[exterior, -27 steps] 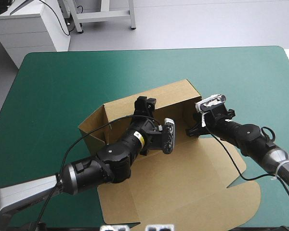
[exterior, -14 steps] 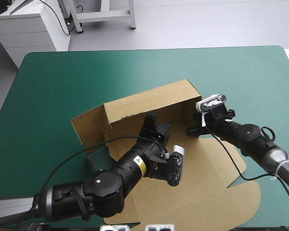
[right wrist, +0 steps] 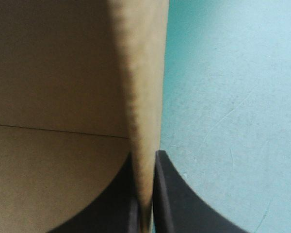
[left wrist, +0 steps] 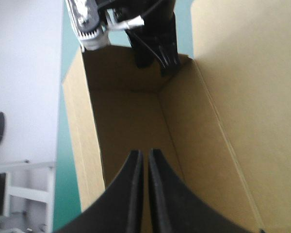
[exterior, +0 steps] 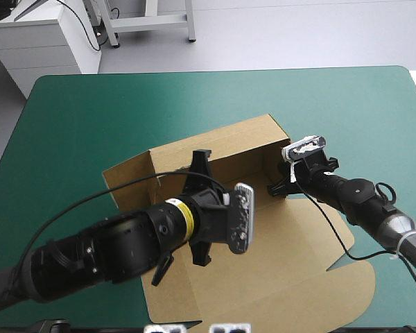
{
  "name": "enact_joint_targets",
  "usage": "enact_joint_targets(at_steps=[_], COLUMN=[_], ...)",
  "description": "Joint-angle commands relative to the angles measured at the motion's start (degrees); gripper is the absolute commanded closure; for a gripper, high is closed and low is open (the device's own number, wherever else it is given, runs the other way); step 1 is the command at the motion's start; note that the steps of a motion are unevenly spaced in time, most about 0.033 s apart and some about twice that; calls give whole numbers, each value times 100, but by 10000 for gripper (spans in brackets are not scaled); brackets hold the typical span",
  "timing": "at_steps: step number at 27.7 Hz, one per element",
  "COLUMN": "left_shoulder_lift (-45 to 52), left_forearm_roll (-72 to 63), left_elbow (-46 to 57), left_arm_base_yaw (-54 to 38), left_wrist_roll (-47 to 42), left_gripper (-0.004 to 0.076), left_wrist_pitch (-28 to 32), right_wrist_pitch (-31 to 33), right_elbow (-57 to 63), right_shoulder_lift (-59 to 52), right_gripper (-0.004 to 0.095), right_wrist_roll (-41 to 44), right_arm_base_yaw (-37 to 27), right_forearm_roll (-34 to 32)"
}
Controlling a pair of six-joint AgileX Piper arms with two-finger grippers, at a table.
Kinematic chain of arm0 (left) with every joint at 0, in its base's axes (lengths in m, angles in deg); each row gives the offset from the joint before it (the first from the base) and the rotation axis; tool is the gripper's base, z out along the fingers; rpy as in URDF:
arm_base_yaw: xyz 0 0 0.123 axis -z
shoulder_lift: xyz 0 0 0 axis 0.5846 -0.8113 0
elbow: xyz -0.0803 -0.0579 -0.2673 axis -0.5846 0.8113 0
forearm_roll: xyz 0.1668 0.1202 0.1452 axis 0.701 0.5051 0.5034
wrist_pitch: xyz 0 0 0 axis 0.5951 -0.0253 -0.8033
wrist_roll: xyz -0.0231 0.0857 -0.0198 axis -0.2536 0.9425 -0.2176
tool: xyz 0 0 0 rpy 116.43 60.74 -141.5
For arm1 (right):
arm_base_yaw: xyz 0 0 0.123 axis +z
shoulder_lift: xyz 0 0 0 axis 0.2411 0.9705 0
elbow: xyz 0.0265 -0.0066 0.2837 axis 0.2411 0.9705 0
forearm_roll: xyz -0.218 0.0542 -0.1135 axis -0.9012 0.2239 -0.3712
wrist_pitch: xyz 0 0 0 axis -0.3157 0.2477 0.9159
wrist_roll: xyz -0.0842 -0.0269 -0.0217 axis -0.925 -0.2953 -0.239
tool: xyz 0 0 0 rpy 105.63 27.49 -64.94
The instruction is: Fold the box
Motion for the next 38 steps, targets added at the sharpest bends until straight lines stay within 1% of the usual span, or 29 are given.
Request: enact_joint_targets(at_steps=[1, 5, 10, 12, 18, 21, 23, 26, 29, 32, 33, 35, 36, 37, 38], left_shoulder_lift=[203, 203, 215, 244, 317, 320, 320, 320, 320, 320, 320, 320, 320, 320, 320], left_forearm_roll=[-1003, -1710, -2469, -2755, -3994, -4404, -4588, -5147, -5402, -5401, -5401, -5401, -5401, -5401, -5401], left_elbow=[-727, -1172, -1380, -1380, -1380, -1370, -1370, -1370, -1370, -1370, -1370, -1370, -1370, -1370, -1370], left_arm_base_yaw=[-597, -1722, -3341, -3883, -6002, -6897, -7410, -8235, -8474, -8517, -8517, -8517, -8517, -8517, -8517], left_wrist_roll=[424, 464, 474, 454, 425, 405, 236, 225, 225, 225, 225, 225, 225, 225, 225], left_gripper=[705, 705, 706, 706, 706, 710, 710, 710, 710, 710, 712, 718, 719, 719, 719], left_wrist_pitch=[-667, -1204, -1607, -1608, -1608, -1620, -1636, -1625, -1563, -1536, -1524, -1487, -1474, -1474, -1485], right_wrist_pitch=[18, 9, 9, 9, 9, 9, 9, 9, 70, 318, 371, 543, 958, 1188, 1844], right_elbow=[-174, -174, -174, -174, -174, -174, -174, -174, -174, -182, -182, -213, -346, -469, -786], right_shoulder_lift=[-175, -175, -175, -175, -175, -175, -175, -197, -232, -329, -368, -455, -499, -499, -499], right_gripper=[926, 926, 926, 926, 926, 926, 926, 926, 927, 926, 926, 926, 926, 926, 926], right_wrist_roll=[61, 61, 61, 39, 39, 16, -4, -4, -4, 137, 291, 755, 1401, 1721, 2548], right_arm_base_yaw=[-15, -15, -15, -15, -15, -15, -15, -15, -15, -15, -15, -15, -15, -26, -67], right_forearm_roll=[104, 104, 82, 82, 60, 60, 60, 49, -71, -382, -508, -981, -1768, -2130, -3070])
